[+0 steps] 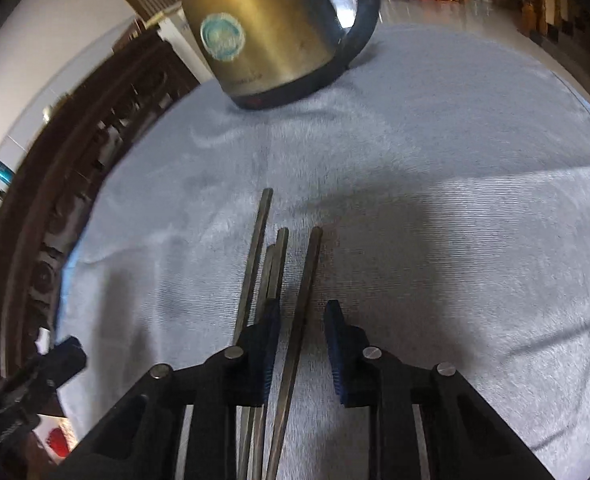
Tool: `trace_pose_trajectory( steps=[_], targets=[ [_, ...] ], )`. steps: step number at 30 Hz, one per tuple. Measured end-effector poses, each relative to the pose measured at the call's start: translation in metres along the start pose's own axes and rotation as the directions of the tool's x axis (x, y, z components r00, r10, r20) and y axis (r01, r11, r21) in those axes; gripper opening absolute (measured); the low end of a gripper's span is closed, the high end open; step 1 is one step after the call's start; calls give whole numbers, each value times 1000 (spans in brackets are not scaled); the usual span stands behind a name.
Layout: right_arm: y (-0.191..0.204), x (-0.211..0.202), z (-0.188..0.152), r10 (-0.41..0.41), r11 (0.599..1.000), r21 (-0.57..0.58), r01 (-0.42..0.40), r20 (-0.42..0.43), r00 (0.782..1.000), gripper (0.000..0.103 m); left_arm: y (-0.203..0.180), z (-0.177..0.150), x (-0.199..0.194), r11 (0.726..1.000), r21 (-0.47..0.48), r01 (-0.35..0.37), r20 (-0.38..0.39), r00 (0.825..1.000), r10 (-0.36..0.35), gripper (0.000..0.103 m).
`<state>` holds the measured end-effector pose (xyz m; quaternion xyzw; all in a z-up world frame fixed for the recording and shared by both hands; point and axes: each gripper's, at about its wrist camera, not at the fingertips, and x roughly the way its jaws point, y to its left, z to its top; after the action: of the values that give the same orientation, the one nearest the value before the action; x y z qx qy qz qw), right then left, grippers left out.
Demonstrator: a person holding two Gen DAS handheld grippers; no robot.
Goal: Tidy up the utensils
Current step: 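Grasp one dark chopstick with the right tool while the left tool grasps another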
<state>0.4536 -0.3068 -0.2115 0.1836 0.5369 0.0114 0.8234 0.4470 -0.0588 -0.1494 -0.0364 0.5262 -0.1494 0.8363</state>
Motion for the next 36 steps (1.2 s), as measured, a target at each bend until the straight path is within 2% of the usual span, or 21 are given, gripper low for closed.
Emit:
trace_pose_trajectory(
  steps=[2, 5, 11, 15, 20, 26, 30, 33, 35, 36],
  targets=[
    [4, 1, 1, -34, 999, -22, 34, 11, 999, 22, -4, 7, 7, 1000, 8, 2, -6, 1000, -2, 41],
    [8, 3, 0, -79, 994, -69, 80, 12, 997, 9, -13, 17, 19, 1000, 15, 8, -24, 1000, -7, 41],
    [-4, -7, -2, -110, 990, -95, 107, -24, 994, 8, -43, 43, 43, 998, 58, 18, -54, 998, -15, 41],
    [-31, -16, -3, -78, 996, -35, 77, -33, 996, 8, -65, 62, 65, 997, 64, 39, -95, 995, -33, 41],
    [-43, -19, -3, -25, 1000, -5, 25, -64, 998, 8, -85, 85, 96, 997, 29, 68, -153, 986, -62, 41],
    [-47, -11, 5, 4, 999, 32, -1, -116, 993, 9, -99, 98, 121, 999, 39, 32, -196, 980, -24, 41],
    [-39, -6, 11, -28, 1000, 11, 29, -116, 993, 10, -106, 100, 128, 998, 53, 15, -195, 981, -5, 39],
    [-28, -3, 12, -71, 997, -37, 67, -109, 991, 10, -113, 100, 130, 995, 97, -31, -184, 982, 48, 23],
    [-26, -4, 10, -85, 995, -63, 79, -96, 992, 10, -116, 98, 130, 992, 120, -26, -179, 983, 47, 17],
    [-23, -4, 10, -94, 993, -74, 88, -94, 991, 9, -117, 98, 129, 992, 124, -18, -181, 983, 40, 10]
  ],
)
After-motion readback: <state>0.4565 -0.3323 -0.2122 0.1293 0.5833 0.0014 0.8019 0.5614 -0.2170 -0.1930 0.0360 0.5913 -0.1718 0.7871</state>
